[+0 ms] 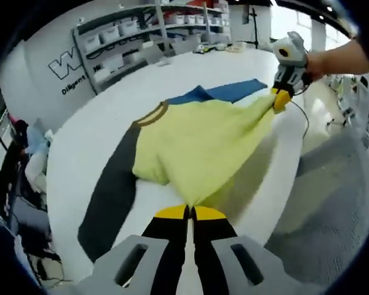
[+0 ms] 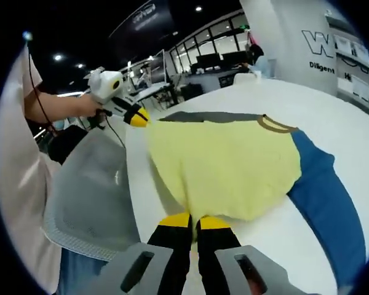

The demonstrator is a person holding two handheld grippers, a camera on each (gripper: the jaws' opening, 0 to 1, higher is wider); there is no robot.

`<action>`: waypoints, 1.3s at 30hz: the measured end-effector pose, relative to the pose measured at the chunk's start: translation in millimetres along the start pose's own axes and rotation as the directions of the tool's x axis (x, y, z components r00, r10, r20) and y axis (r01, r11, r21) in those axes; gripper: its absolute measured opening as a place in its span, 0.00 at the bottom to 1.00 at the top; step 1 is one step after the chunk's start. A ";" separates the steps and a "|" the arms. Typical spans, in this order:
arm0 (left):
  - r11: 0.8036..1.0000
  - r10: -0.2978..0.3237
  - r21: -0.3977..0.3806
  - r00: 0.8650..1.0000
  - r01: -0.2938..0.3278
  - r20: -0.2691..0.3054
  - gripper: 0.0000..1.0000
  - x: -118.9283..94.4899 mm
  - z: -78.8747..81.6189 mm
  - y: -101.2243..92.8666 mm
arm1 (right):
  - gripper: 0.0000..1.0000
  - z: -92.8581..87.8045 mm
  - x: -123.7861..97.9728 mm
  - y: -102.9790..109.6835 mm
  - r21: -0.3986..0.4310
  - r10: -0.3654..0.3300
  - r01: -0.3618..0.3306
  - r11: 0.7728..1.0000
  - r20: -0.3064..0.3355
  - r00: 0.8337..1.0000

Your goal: Fold the garment on the visible template until the final outline fits inside the template.

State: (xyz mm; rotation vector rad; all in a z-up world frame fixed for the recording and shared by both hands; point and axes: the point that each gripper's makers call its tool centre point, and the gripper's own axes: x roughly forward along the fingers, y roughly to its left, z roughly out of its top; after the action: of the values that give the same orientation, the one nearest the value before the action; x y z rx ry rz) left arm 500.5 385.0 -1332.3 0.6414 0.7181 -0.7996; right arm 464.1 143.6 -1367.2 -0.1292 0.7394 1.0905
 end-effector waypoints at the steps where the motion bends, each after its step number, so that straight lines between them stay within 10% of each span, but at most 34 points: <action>1: 1.000 -0.006 0.026 1.000 0.006 -0.010 0.06 -3.1 0.7 -3.7 | 0.00 -1.5 -0.2 3.4 -0.002 0.004 -0.004 1.000 -0.009 1.000; 6: 0.987 -0.119 0.099 0.989 0.127 -0.088 0.06 13.9 -15.0 -51.5 | 0.00 -35.6 -5.0 11.4 -0.034 0.001 -0.006 0.999 -0.128 0.992; 12: 0.957 -0.288 -0.054 0.954 0.284 -0.082 0.07 46.4 -29.5 -111.8 | 0.00 -82.3 -15.9 2.3 -0.055 -0.051 0.038 0.998 -0.252 0.966; 21: 0.910 -0.208 -0.377 0.977 0.172 -0.056 0.23 49.4 -62.9 -73.2 | 0.00 -101.0 -13.6 -1.2 -0.018 -0.063 0.060 0.998 -0.250 0.966; 28: 0.907 -0.293 -0.339 0.953 0.252 -0.074 0.32 64.4 -62.3 -107.4 | 0.00 -106.6 -9.0 -7.2 0.017 -0.063 0.070 0.997 -0.246 0.967; 39: 0.905 -0.257 -0.366 0.964 0.215 -0.070 0.05 65.3 -51.3 -94.8 | 0.00 -108.0 -9.2 -8.5 0.042 -0.068 0.080 0.996 -0.233 0.970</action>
State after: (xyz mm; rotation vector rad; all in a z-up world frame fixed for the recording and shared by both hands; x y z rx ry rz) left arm 439.6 345.3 -1435.3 0.2746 1.0348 -0.8310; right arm 416.9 84.8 -1445.6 -0.2417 0.9637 0.9938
